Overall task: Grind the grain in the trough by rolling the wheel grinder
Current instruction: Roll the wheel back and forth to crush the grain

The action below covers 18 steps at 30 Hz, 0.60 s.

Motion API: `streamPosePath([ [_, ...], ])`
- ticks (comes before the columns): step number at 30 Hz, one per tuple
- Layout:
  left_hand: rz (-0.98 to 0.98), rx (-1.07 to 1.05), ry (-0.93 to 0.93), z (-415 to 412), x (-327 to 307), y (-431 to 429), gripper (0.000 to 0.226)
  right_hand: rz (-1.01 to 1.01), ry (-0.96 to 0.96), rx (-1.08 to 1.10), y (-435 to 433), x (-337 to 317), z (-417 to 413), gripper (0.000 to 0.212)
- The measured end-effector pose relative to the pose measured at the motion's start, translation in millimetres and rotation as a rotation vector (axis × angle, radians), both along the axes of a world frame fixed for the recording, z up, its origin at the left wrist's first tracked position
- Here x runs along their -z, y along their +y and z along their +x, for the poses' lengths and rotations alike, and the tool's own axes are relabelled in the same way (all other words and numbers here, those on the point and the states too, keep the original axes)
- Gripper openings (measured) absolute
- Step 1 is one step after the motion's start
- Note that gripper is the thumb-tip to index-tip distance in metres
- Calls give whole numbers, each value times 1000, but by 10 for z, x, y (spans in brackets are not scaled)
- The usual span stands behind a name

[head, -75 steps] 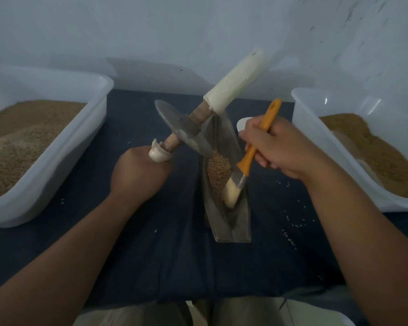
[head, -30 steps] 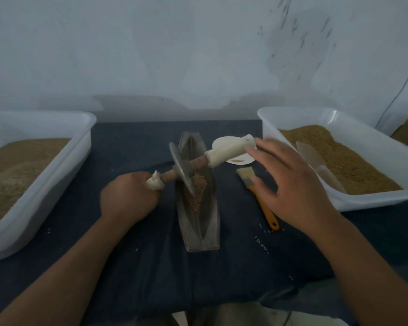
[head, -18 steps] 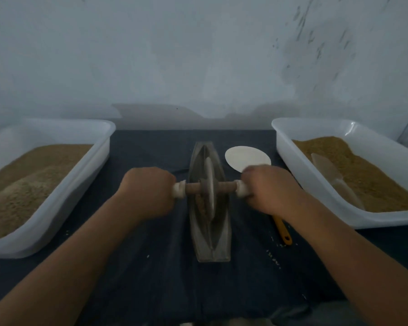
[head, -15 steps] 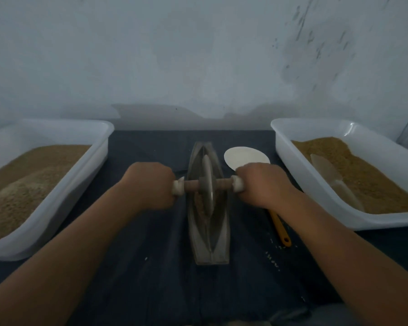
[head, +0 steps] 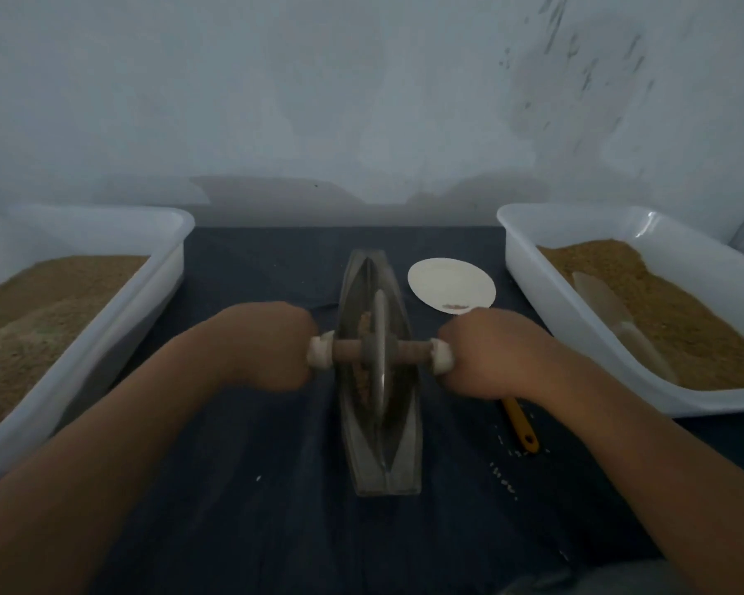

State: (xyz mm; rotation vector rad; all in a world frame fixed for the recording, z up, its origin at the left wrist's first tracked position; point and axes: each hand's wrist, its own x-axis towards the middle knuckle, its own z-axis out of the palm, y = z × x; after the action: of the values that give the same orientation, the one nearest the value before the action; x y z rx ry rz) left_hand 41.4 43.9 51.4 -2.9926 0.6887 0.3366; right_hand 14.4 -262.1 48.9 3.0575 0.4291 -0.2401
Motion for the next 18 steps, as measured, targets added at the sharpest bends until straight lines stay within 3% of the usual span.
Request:
streamPosePath([
  [4, -35, -103, -185, 271, 33, -66, 27, -3, -216, 18, 199, -146, 341, 17],
  [8, -96, -269, -346, 496, -6, -172, 36, -119, -163, 40, 358, -335, 731, 18],
  [12, -83, -155, -102, 286, -43, -84, 24, -48, -125, 5, 289, -310, 468, 14],
  [15, -96, -40, 150, -105, -20, 65, 22, -14, 54, -53, 137, -241, 53, 17],
  [18, -83, -21, 185, -195, 3, 69, 27, -2, 40, -57, 28, -139, -60, 19],
])
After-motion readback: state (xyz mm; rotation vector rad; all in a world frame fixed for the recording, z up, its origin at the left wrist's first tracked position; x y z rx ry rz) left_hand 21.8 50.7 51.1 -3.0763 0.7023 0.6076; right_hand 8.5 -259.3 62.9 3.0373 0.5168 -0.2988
